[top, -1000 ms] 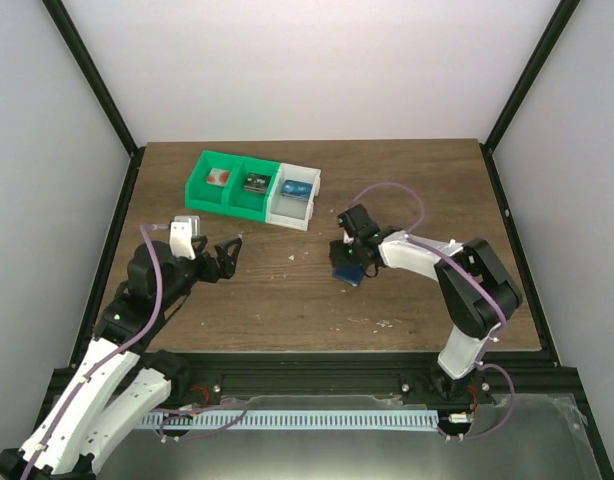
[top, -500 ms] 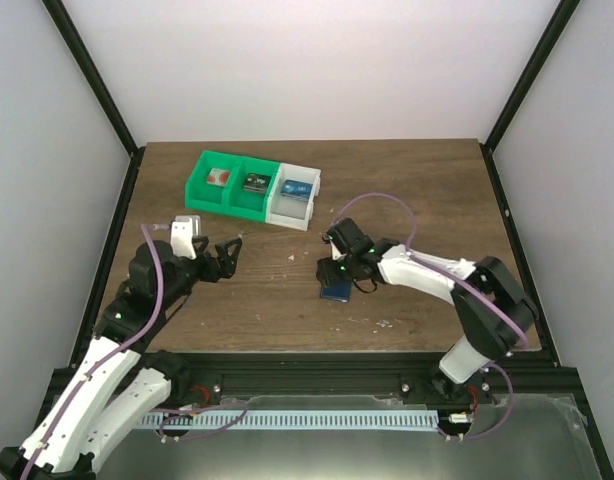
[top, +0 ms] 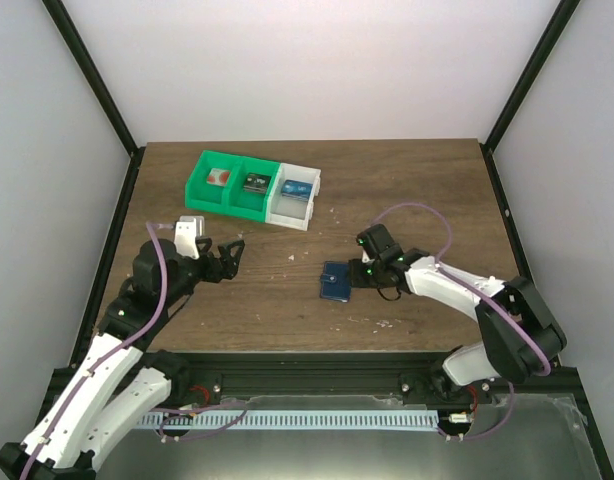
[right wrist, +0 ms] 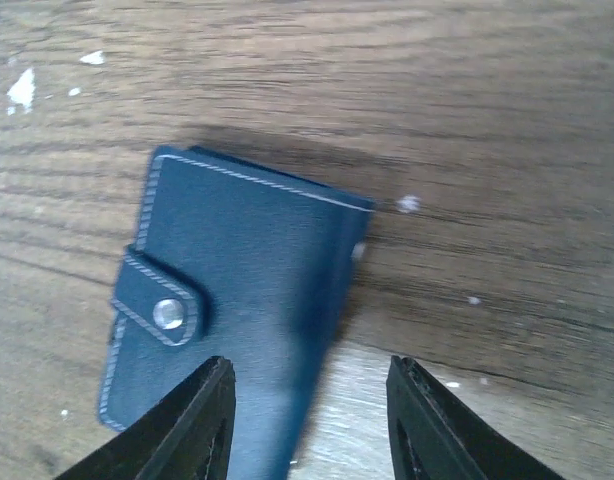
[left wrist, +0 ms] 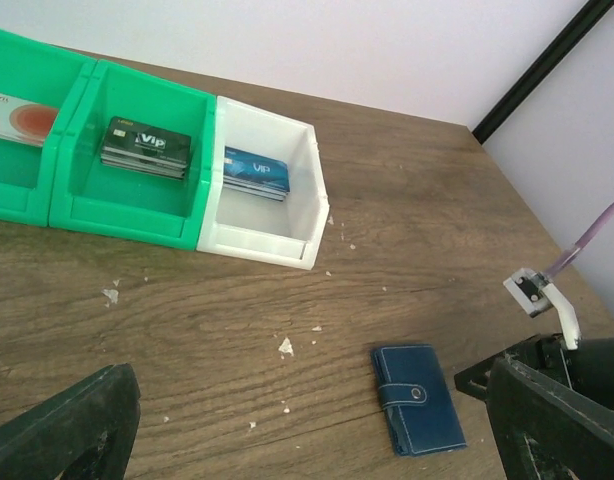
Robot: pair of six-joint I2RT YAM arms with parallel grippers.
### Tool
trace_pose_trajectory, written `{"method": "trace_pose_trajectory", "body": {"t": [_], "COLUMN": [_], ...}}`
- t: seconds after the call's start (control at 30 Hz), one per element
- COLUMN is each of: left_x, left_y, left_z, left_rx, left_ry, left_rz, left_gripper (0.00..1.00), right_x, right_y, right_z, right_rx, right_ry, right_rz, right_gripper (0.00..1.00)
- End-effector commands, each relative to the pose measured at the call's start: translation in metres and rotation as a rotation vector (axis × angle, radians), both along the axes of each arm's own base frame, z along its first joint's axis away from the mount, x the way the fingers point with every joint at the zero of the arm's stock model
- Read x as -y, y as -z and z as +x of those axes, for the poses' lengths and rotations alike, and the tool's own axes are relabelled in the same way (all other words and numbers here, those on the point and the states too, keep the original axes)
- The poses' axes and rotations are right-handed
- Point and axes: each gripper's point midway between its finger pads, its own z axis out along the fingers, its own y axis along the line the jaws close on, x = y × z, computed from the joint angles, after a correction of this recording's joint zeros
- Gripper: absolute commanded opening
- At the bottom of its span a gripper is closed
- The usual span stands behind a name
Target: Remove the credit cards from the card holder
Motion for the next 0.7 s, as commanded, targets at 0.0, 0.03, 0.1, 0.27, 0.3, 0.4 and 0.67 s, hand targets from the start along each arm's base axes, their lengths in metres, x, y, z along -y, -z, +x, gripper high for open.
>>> {"method": "trace_pose_trajectory", "body": {"t": [0.0,0.03,0.1,0.27,0.3,0.4,0.67], "left_x": [0.003,0.003,0.003,0.004,0.004,0.004,0.005], "left_y": [-0.004,-0.004,-0.004,-0.006,-0.007,-0.007,-0.009], "left_z": [-0.001,-0.001,-0.001,-0.002,-0.003,-0.003,-0.004], "left_rx": [0.025,0.026,0.026,0.033,0.035,0.039,0.045], "left_ry": [0.019,0.018,0.016,0.028,0.030,0.031,0.036], "left_rz": [-0.007,-0.007,-0.006,-0.009,-0.012,-0.014,-0.016], "left_gripper": [0.96,0.96,0.96,0.96,0.96,0.96,0.96], "right_x": [0.004,0.004,0.005,-0.008,-0.009,-0.007,-0.007], "right_y": [-0.001,0.002,0.009,0.012,0.013,0.020,0.038], "right_z": [0.005,0.005,0.004,0.002,0.001,0.001,-0.002], "right_rx": [-0.030,-0.042,-0.064,-0.085,-0.093,-0.105,-0.118], "right_ry": [0.062,0.067,0.080,0.066,0.068,0.095,0.104], "right_rz": [0.123,0.142,0.160,0.253,0.266,0.260,0.273], "right_gripper": [0.43,0.43,0.43,0.42,0.42,0.41,0.36]}}
